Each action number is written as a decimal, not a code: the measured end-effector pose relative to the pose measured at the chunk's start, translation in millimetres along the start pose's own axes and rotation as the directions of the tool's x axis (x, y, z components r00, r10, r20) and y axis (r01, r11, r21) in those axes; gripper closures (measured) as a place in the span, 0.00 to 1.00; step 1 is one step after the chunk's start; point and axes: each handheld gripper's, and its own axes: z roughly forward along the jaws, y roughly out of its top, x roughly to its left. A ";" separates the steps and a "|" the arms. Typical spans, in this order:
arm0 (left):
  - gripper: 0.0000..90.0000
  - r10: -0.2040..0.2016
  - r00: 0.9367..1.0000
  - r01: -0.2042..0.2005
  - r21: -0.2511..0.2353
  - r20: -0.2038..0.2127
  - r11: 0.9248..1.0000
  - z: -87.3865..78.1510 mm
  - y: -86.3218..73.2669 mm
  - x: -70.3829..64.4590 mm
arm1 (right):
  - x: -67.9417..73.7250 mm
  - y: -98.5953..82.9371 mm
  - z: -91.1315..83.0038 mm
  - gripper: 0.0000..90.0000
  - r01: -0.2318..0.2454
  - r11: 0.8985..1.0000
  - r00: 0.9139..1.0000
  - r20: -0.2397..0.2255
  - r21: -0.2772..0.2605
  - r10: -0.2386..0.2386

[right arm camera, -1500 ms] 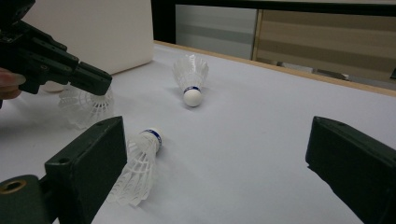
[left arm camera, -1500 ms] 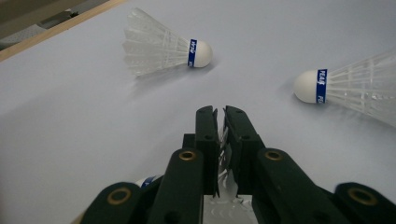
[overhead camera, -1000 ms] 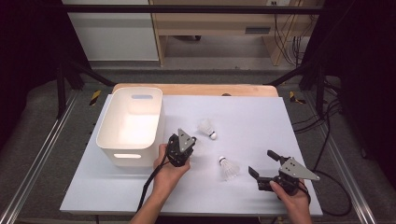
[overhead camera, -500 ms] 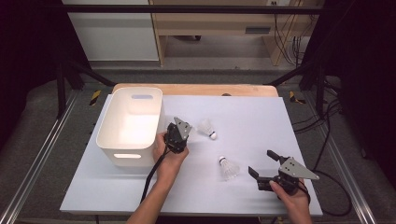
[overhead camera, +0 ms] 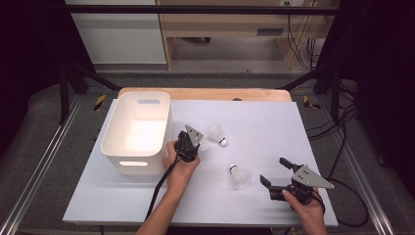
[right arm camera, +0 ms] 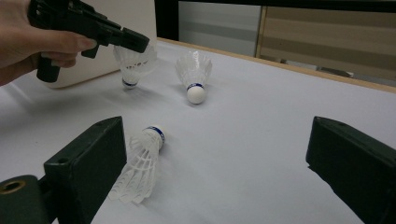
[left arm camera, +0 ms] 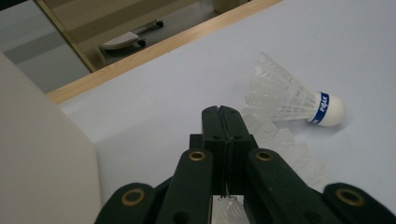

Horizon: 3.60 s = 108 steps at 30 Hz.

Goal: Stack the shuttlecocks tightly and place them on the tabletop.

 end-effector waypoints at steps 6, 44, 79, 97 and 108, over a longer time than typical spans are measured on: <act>0.98 -0.036 0.997 0.035 0.017 0.062 0.999 2.7 0.0 -8.2 | 0.1 -0.2 0.0 0.06 0.001 1.000 1.000 0.000 0.002 -0.001; 0.17 -0.122 0.967 0.146 -0.093 0.226 0.985 -32.5 -8.5 -26.2 | 2.5 2.9 -1.0 0.05 0.000 1.000 1.000 0.005 -0.007 0.000; 0.05 -0.103 0.956 0.182 -0.281 0.273 0.942 -157.8 -94.2 5.9 | 39.9 22.6 -23.2 0.13 -0.036 0.969 0.995 -0.079 0.243 0.057; 0.04 -0.177 0.973 0.224 -0.408 0.150 0.885 -196.6 -120.1 61.2 | 70.3 17.1 -6.2 0.18 -0.011 0.939 0.989 -0.133 0.343 0.060; 0.03 -0.225 0.969 0.245 -0.423 0.098 0.872 -198.4 -136.2 87.2 | 88.1 8.1 12.1 0.20 0.003 0.909 0.987 -0.146 0.417 0.064</act>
